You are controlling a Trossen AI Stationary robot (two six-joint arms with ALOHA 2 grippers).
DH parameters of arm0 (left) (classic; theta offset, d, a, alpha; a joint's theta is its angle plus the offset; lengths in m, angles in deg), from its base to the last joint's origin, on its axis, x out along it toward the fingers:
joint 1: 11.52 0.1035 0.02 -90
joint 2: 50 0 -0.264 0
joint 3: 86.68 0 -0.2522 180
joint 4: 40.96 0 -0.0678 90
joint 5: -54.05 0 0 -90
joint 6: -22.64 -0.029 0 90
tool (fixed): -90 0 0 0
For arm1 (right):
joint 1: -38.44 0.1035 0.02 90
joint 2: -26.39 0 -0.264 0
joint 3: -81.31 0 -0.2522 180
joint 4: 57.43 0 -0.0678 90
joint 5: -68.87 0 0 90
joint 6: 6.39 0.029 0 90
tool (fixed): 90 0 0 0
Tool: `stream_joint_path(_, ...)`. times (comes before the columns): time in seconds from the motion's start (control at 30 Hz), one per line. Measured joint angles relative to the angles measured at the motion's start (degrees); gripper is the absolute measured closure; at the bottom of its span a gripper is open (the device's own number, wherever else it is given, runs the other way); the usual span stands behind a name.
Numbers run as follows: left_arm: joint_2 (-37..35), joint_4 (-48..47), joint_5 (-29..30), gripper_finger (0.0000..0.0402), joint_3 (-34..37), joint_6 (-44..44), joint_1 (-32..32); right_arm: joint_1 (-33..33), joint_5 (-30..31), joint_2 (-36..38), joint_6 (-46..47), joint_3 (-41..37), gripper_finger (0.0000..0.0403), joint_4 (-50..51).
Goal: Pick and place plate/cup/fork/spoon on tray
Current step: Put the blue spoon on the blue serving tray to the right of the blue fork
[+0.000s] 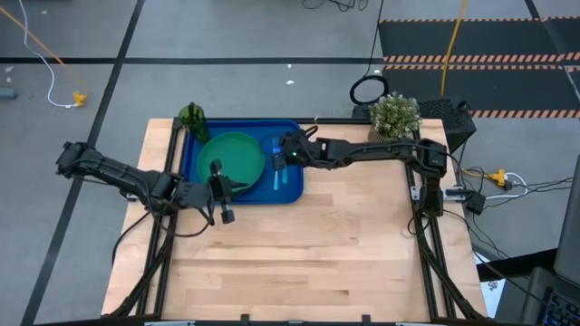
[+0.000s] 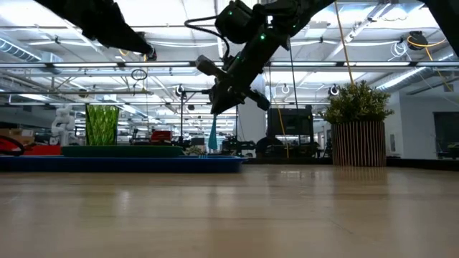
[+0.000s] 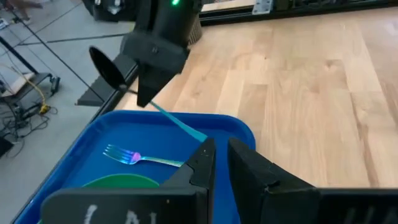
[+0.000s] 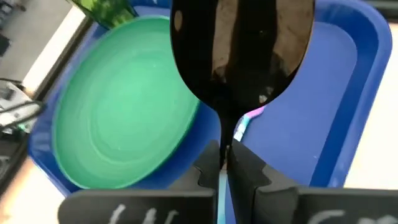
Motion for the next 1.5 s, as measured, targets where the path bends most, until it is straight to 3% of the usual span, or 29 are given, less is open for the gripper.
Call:
stream_joint_path(0.27, 0.0, 0.3, 0.0, 0.0357, 0.0, -0.8, -0.1, -2.0, -4.5, -0.4, 0.0, 0.0, 0.0401, 0.7)
stream_joint_path(0.6, 0.0, 1.0, 0.0, 0.0357, 0.0, -1.1, 0.1, -2.6, -5.0, -1.2, 2.3, 0.0, 0.0401, 3.7)
stream_joint_path(0.97, 0.0, 1.0, 0.0, 0.0357, 0.0, -1.5, 0.1, -5.7, -13.5, -5.8, 4.0, 0.0, 0.0401, 2.3)
stream_joint_path(1.5, 0.0, 1.0, 0.0, 0.0357, 0.0, -2.5, 0.1, -7.4, -14.9, -7.7, 2.9, 0.0, 0.0401, 1.2)
